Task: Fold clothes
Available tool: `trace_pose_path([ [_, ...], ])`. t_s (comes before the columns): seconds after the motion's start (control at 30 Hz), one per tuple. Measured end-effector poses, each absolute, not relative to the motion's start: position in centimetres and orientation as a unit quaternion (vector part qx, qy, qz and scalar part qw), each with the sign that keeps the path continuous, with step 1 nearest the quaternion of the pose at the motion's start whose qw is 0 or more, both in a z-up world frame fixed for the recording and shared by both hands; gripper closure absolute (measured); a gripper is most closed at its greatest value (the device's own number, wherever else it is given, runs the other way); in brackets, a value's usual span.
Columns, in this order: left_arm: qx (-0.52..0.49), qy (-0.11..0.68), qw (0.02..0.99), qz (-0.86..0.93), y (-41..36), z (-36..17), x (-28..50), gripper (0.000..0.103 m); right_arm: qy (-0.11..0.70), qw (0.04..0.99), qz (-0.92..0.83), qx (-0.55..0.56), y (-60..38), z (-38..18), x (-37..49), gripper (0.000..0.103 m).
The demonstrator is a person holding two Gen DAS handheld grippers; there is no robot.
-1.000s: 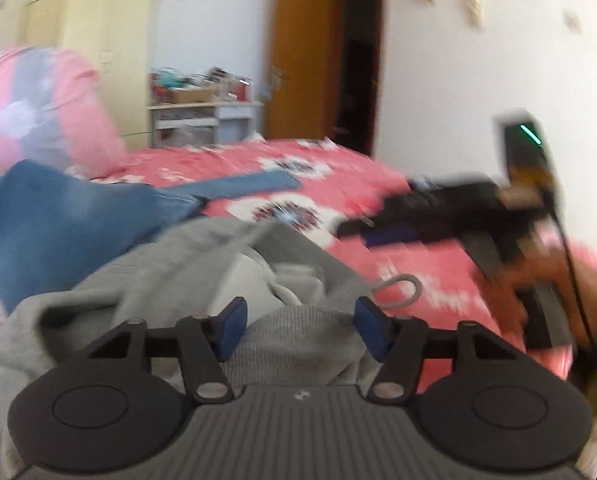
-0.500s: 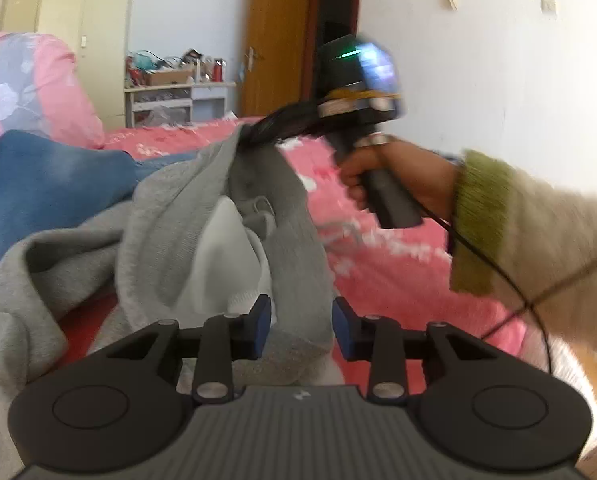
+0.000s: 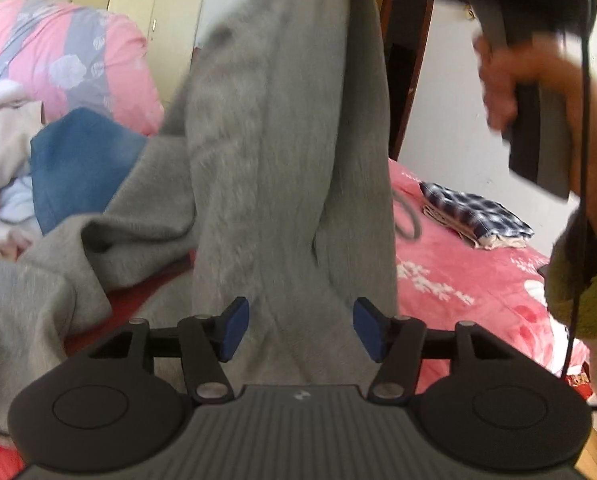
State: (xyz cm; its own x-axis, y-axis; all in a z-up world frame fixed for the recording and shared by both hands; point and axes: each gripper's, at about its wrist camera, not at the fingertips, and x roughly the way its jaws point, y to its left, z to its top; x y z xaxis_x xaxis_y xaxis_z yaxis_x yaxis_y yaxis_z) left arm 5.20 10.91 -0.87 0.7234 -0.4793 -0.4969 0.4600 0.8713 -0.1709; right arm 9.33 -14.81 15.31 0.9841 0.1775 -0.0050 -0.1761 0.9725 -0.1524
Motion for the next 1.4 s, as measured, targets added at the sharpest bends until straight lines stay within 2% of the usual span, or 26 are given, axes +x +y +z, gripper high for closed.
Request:
trace_pose_path([
  [0.1,-0.042,0.277,0.927,-0.251,12.1,-1.0,4.5,0.04,-0.001,0.989,0.116,-0.091,-12.4,16.3,9.4,0.097],
  [0.17,-0.061,0.271,0.928,-0.247,13.3,-1.3,4.2,0.03,0.021,0.984,0.15,-0.097,-10.5,16.3,10.1,0.097],
  [0.2,-0.068,0.271,0.929,-0.241,13.8,-1.5,4.2,0.029,0.034,0.98,0.168,-0.099,-9.5,16.3,10.6,0.097],
  [0.4,-0.091,0.316,0.922,-0.206,15.9,-3.5,5.0,0.029,0.078,0.961,0.223,-0.141,-3.1,15.4,14.0,0.097],
  [0.5,-0.103,0.326,0.919,-0.197,17.1,-4.3,5.2,0.04,0.084,0.959,0.22,-0.155,-1.9,15.6,14.4,0.097],
  [0.57,-0.123,0.338,0.914,-0.188,18.3,-5.2,5.3,0.066,0.091,0.96,0.214,-0.154,-2.0,15.6,15.2,0.096],
  [0.6,-0.137,0.347,0.911,-0.177,19.1,-5.6,5.4,0.072,0.094,0.961,0.211,-0.153,-2.2,15.6,15.5,0.096],
  [0.67,-0.16,0.357,0.907,-0.156,20.4,-6.1,5.7,0.079,0.101,0.962,0.204,-0.149,-2.7,15.5,16.0,0.096],
  [0.73,-0.168,0.357,0.908,-0.141,21.3,-6.1,5.7,0.081,0.11,0.964,0.196,-0.145,-3.2,15.2,16.5,0.096],
  [0.83,-0.178,0.345,0.906,-0.167,21.8,-6.0,5.2,0.079,0.118,0.965,0.186,-0.141,-3.7,14.8,17.1,0.095],
  [0.9,-0.177,0.329,0.908,-0.187,21.7,-5.6,4.7,0.065,0.123,0.966,0.184,-0.135,-3.7,14.6,17.4,0.095],
  [0.97,-0.171,0.309,0.912,-0.207,21.6,-5.1,4.2,0.034,0.128,0.966,0.186,-0.127,-3.6,14.5,17.8,0.095],
  [1.07,-0.155,0.291,0.915,-0.232,21.0,-4.0,3.9,0.02,0.134,0.965,0.186,-0.126,-3.0,14.3,18.2,0.095],
  [1.13,-0.143,0.295,0.913,-0.244,20.3,-3.6,4.4,0.014,0.137,0.965,0.187,-0.126,-2.4,13.9,18.4,0.095],
  [1.23,-0.11,0.337,0.907,-0.225,19.1,-3.8,6.4,0.015,0.137,0.965,0.191,-0.12,-1.7,13.6,18.5,0.095],
  [1.3,-0.098,0.381,0.897,-0.203,18.7,-4.5,8.1,0.021,0.135,0.965,0.193,-0.118,-1.5,13.5,18.5,0.095],
  [1.4,-0.121,0.426,0.874,-0.199,19.3,-5.7,10.1,0.043,0.129,0.965,0.192,-0.122,-1.6,13.6,18.1,0.095],
])
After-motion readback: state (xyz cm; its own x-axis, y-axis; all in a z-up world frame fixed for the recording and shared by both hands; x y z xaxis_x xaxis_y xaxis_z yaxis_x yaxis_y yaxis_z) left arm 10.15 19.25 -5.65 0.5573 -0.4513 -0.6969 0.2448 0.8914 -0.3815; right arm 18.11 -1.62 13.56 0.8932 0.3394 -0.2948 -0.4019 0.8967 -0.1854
